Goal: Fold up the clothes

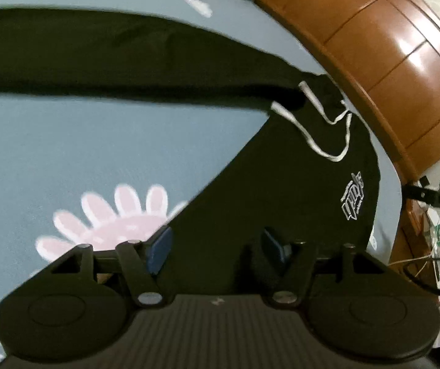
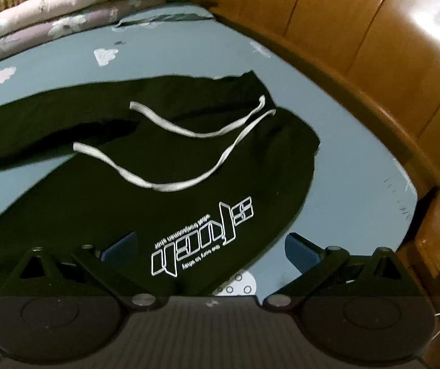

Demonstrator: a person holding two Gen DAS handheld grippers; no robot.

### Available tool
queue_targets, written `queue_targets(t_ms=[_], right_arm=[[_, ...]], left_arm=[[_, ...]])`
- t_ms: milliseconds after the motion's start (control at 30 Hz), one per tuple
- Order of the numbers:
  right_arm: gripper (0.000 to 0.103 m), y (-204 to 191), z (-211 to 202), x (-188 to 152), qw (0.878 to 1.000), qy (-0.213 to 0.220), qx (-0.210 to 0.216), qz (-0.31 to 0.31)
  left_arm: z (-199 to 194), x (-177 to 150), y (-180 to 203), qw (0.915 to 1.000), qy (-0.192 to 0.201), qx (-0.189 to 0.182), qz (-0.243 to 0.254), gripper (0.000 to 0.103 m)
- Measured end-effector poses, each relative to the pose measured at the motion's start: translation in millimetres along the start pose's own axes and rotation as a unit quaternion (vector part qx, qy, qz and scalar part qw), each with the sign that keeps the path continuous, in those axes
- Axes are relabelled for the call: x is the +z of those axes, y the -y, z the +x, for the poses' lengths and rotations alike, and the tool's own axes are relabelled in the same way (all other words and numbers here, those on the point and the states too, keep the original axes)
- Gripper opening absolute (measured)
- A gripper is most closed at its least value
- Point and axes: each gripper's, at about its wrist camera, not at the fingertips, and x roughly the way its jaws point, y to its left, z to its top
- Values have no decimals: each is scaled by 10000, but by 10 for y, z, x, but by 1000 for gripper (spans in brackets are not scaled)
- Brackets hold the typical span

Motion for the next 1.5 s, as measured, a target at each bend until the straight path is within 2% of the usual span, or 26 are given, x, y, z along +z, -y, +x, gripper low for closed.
queue_targets(t_ms=[167,467,533,700,800,900,1067,1133,1267,1400,1500], right_arm=[[103,-25,-118,95,9998,13,182,110],[103,77,-296,258,9981,252,376,417],[103,95,-301,288,9972,306,498,465],[103,160,-308,317,9878,827,1220,504],[103,132,-286,388,9834,1069,1459,146],[100,112,-160,568,9832,927,1555,-234],[86,167,165,940,9771,751,1780,-890],[80,199,328,1148,9710,765,1895,-1238],[60,213,605,1531,9579,738,2071,-1849],[58,107,885,1960,9352,804,2167,-2682],[48,-22,1197,2274,9180,725,2314,-3137]], left_arm=[[13,57,35,9993,87,-331,137,65],[167,-56,68,9990,-215,-344,203,65],[201,-80,76,9988,-282,-347,218,65],[210,-106,109,9992,-262,-249,182,65],[224,-126,150,9995,-197,-160,192,66],[231,-143,174,9997,-112,-84,180,66],[195,-98,222,9995,43,206,226,66],[165,-24,254,9989,186,333,257,66],[142,157,351,9964,541,557,327,66],[281,288,463,9944,739,653,383,66],[406,384,497,9942,784,655,330,66]])
